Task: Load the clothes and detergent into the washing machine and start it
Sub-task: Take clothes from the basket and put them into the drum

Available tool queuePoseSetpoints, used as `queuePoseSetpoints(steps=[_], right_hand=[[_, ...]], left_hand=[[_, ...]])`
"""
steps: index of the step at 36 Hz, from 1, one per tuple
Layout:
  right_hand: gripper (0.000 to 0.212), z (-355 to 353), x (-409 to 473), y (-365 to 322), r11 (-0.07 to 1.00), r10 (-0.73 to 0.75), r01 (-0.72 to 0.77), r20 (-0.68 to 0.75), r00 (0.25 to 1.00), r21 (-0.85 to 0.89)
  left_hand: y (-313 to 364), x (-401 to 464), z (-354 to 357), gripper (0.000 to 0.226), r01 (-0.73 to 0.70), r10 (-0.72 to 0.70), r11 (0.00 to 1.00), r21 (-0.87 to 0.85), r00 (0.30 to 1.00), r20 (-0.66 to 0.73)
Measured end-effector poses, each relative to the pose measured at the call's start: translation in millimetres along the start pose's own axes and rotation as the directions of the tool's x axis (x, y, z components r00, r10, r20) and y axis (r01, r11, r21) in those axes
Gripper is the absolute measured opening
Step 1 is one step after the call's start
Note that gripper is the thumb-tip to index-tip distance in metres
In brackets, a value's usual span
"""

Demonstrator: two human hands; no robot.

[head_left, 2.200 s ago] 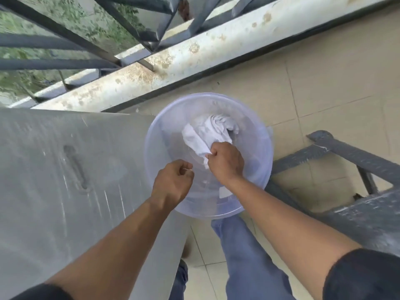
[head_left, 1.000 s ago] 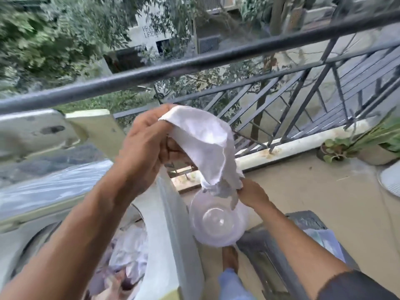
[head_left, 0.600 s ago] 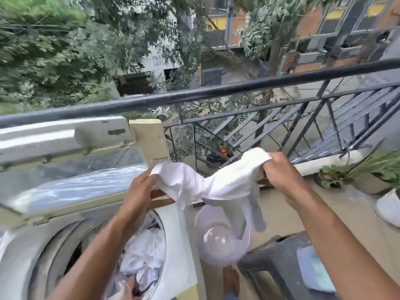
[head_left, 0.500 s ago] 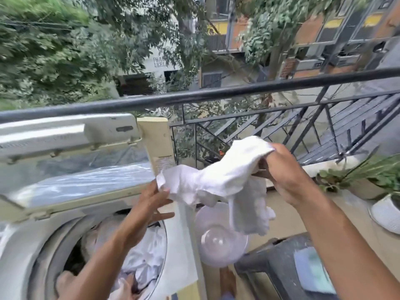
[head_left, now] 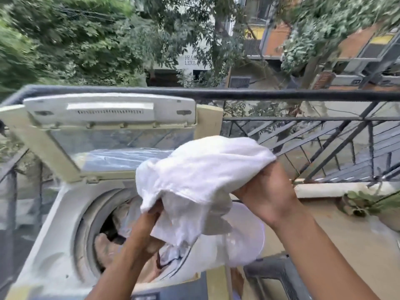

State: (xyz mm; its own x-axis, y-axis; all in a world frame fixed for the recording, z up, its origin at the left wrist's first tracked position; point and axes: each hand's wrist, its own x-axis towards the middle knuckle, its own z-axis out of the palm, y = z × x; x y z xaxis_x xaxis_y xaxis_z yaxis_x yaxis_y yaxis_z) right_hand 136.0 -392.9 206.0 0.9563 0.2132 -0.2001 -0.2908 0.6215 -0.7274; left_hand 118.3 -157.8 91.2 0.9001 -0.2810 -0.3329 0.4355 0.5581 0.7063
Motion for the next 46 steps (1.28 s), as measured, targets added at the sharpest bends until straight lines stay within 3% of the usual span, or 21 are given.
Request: queuePoseSetpoints(steps=[1,2,3,4,5,6,8,12,14,17,20,22,26,29,32,34,36,38,41,43,46], right_hand=[[0.044,-6,3,12,0.993,0.003,-0.012,-0.071,0.997,-0.118],[0.042,-10,6,23,0.97,-0.007,-0.025,-0.129,0.992,-0.243],[0.038,-14,8,34,0.94,-0.019,-0.039,-0.168,0.986,-0.338],[0.034,-18,9,45,0.897,-0.042,-0.06,-0.22,0.974,-0.438],[0.034,-21,9,56,0.839,-0.065,-0.094,-0.27,0.961,-0.536],[0.039,-24,9,67,0.769,-0.066,-0.138,-0.293,0.954,-0.624],[0.057,-30,10,90,0.611,0.008,-0.202,-0.25,0.968,-0.765],[0.107,-16,9,119,0.186,0.344,-0.04,0.027,0.939,-0.982],[0.122,-1,10,133,0.175,0.454,0.074,0.148,0.879,-0.982],[0.125,11,26,168,0.242,0.433,0.101,0.2,0.879,-0.965],[0.107,11,51,213,0.195,0.285,0.058,0.113,0.952,-0.979],[0.086,6,64,237,0.159,0.236,-0.004,0.034,0.971,-0.987],[0.061,-4,78,277,0.066,0.184,-0.08,-0.067,0.981,-0.995],[0.067,-5,81,295,-0.061,0.209,-0.044,-0.056,0.976,-0.997],[0.066,1,84,313,-0.127,0.402,0.008,-0.044,0.915,-0.992],[0.059,4,85,330,-0.232,0.582,0.102,-0.055,0.811,-0.967],[0.056,6,81,348,-0.323,0.733,0.173,-0.13,0.667,-0.93],[0.067,8,77,361,-0.334,0.792,0.082,-0.232,0.564,-0.939],[0.074,7,79,370,-0.268,0.845,-0.027,-0.248,0.473,-0.963],[0.073,2,81,372,-0.246,0.838,-0.045,-0.236,0.493,-0.968],[0.052,-12,84,372,-0.288,0.732,-0.05,-0.253,0.633,-0.956]], left_hand=[[9,-4,-5,0.033,-0.077,0.087,0.993,-0.09,0.99,0.113],[21,-10,-22,0.04,-0.226,0.23,0.971,-0.076,0.972,0.046],[28,-17,-35,0.046,-0.242,0.241,0.958,-0.154,0.97,-0.024],[31,-23,-47,0.053,-0.257,0.245,0.964,-0.069,0.958,-0.15],[26,-30,-52,0.056,-0.224,0.221,0.973,-0.056,0.974,-0.055],[30,-34,-66,0.045,-0.189,0.189,0.982,0.013,0.974,-0.124],[37,-40,-86,0.019,-0.266,0.295,0.954,0.139,0.914,-0.278],[45,-40,-101,0.037,-0.107,0.257,0.93,0.352,0.873,-0.414],[51,-46,-106,0.041,-0.016,0.154,0.95,0.31,0.892,-0.425],[53,-45,-118,0.039,0.0,0.137,0.891,0.453,0.953,-0.269],[55,-43,-132,0.051,0.112,-0.053,0.934,0.339,0.982,-0.179],[55,-38,-142,0.056,0.147,-0.077,0.901,0.407,0.98,-0.183],[55,-27,-186,0.066,0.183,0.063,0.632,0.753,0.956,-0.286],[58,-15,-218,0.056,0.24,0.235,0.186,0.953,0.931,-0.281],[55,-10,-237,0.056,0.298,0.292,-0.153,0.942,0.925,-0.245],[45,-9,-240,0.059,0.267,0.321,-0.342,0.901,0.934,-0.156],[35,-8,-235,0.068,0.164,0.3,-0.423,0.891,0.953,-0.033],[24,-3,-232,0.074,0.053,0.196,-0.446,0.894,0.98,0.039],[2,8,-242,0.06,-0.027,-0.097,-0.521,0.853,0.995,-0.028],[-11,12,-251,0.047,0.017,-0.263,-0.585,0.811,0.942,-0.21],[-29,18,-262,0.046,0.057,-0.377,-0.629,0.775,0.85,-0.369]])
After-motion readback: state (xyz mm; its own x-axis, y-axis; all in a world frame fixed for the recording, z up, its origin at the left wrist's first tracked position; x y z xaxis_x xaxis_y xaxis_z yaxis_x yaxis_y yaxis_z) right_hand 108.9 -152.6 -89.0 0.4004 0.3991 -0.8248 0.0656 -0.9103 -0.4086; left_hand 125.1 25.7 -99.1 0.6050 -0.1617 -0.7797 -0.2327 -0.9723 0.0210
